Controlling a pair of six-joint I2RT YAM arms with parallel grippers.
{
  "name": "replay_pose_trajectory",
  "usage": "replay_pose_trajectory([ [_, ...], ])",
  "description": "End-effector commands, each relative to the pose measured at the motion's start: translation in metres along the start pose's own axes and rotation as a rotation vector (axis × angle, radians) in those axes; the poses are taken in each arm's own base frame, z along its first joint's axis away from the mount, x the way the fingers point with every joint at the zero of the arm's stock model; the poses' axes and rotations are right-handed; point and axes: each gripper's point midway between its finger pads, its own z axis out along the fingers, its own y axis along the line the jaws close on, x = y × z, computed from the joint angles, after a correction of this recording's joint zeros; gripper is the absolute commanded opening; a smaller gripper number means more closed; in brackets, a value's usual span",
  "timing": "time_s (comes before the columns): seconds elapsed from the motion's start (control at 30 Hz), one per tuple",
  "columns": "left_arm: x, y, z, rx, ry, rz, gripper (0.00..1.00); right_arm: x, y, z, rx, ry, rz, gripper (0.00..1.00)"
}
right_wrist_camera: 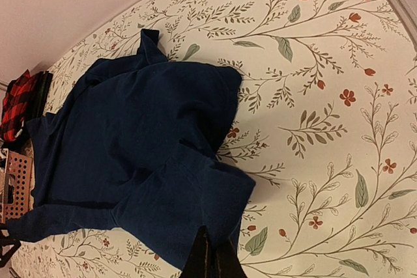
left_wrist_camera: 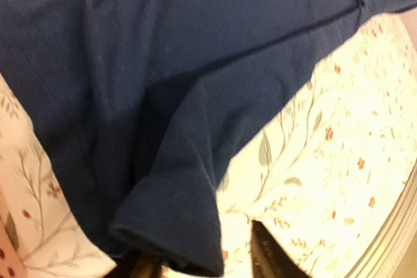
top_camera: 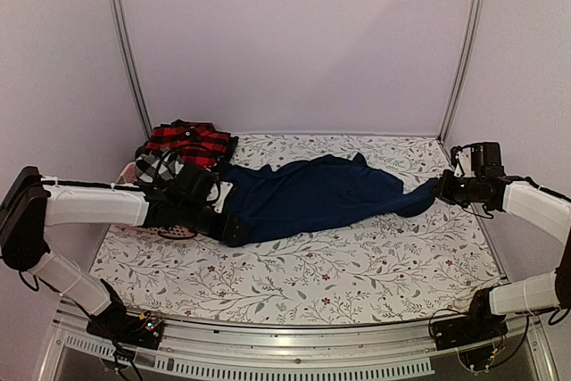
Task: Fold and stack the mixed laundry pile
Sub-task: Pick up the crumpled T-shirt from the center of the board.
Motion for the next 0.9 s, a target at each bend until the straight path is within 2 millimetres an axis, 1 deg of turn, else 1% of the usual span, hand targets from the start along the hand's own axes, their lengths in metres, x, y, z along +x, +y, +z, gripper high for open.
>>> replay_pose_trajectory([
  [0.0,0.053,0.026,-0.014,-0.220,0.113,-0.070,0.65,0.003,-0.007,-0.002,0.019,-0.004,0.008,0.00],
  [0.03,0.056,0.034,-0.019,-0.260,0.111,-0.120,0.68,0.004,-0.008,-0.002,0.021,-0.002,0.008,0.00],
  [0.1,0.054,0.036,-0.028,-0.250,0.064,-0.207,0.75,0.005,-0.009,-0.001,0.028,0.002,0.007,0.00],
  [0.2,0.050,0.040,-0.033,-0.192,-0.008,-0.336,0.78,0.005,-0.011,0.000,0.033,0.001,0.006,0.00],
  [0.23,0.045,0.044,-0.034,-0.186,-0.033,-0.355,0.80,0.002,-0.017,-0.001,0.046,-0.012,0.020,0.00],
  [0.3,0.034,0.050,-0.035,-0.166,-0.064,-0.386,0.85,0.000,-0.019,-0.002,0.043,-0.018,0.025,0.00],
  [0.37,0.016,0.046,-0.031,-0.106,-0.089,-0.366,0.85,0.001,-0.018,-0.001,0.034,-0.010,0.025,0.00],
  [0.4,0.008,0.042,-0.028,-0.089,-0.091,-0.351,0.83,0.002,-0.018,0.000,0.031,-0.007,0.026,0.00],
  [0.47,-0.004,0.025,-0.019,-0.022,-0.065,-0.302,0.74,0.004,-0.018,0.000,0.026,-0.001,0.028,0.00],
  [0.53,-0.007,0.012,-0.007,0.004,-0.021,-0.241,0.65,0.003,-0.016,0.001,0.017,-0.001,0.028,0.00],
  [0.63,0.000,-0.001,0.002,0.024,0.036,-0.207,0.56,0.004,-0.014,0.000,0.006,0.004,0.029,0.00],
  [0.7,0.007,-0.007,0.004,0.045,0.059,-0.211,0.54,0.004,-0.013,0.001,0.001,0.005,0.030,0.00],
  [0.87,0.031,-0.009,0.012,0.051,0.150,-0.257,0.56,0.005,-0.013,0.001,-0.002,0.004,0.029,0.00],
])
